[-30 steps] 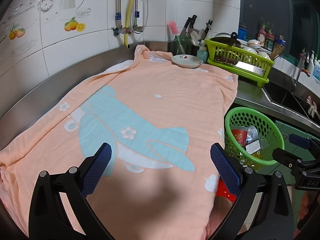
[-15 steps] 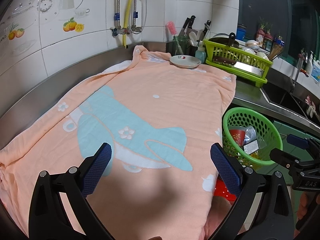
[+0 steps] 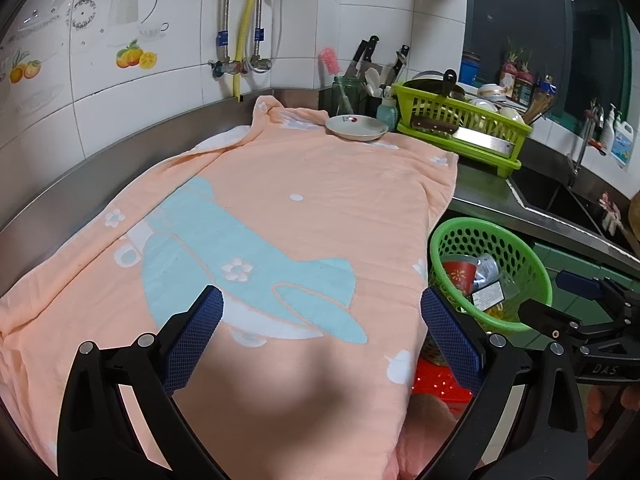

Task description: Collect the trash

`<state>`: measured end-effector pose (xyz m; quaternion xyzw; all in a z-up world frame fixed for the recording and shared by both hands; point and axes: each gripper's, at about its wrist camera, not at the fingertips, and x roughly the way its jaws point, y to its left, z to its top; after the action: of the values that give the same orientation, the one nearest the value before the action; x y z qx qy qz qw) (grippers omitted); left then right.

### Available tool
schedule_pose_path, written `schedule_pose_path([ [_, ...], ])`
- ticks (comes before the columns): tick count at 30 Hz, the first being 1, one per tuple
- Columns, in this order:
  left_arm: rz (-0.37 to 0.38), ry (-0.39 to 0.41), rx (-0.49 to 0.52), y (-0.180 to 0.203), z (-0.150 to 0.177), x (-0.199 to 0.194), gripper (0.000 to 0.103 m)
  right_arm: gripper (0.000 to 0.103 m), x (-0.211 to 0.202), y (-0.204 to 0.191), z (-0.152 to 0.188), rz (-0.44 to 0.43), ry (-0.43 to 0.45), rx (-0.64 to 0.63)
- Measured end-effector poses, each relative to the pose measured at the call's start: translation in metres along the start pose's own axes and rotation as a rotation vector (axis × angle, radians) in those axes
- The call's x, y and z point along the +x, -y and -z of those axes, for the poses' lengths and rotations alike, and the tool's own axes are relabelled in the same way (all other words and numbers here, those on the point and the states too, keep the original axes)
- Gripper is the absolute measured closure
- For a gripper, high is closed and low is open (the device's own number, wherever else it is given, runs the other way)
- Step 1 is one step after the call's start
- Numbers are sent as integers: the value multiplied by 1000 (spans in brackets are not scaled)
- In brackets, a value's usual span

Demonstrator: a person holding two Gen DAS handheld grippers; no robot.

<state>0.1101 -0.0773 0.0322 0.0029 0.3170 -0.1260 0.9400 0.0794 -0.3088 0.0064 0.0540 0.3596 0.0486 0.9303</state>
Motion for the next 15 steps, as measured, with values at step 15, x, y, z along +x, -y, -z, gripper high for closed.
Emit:
schedule_pose_path([
  [15,-3,-15,0,3,0,4,6,8,0,2,0,-2,-2,1],
])
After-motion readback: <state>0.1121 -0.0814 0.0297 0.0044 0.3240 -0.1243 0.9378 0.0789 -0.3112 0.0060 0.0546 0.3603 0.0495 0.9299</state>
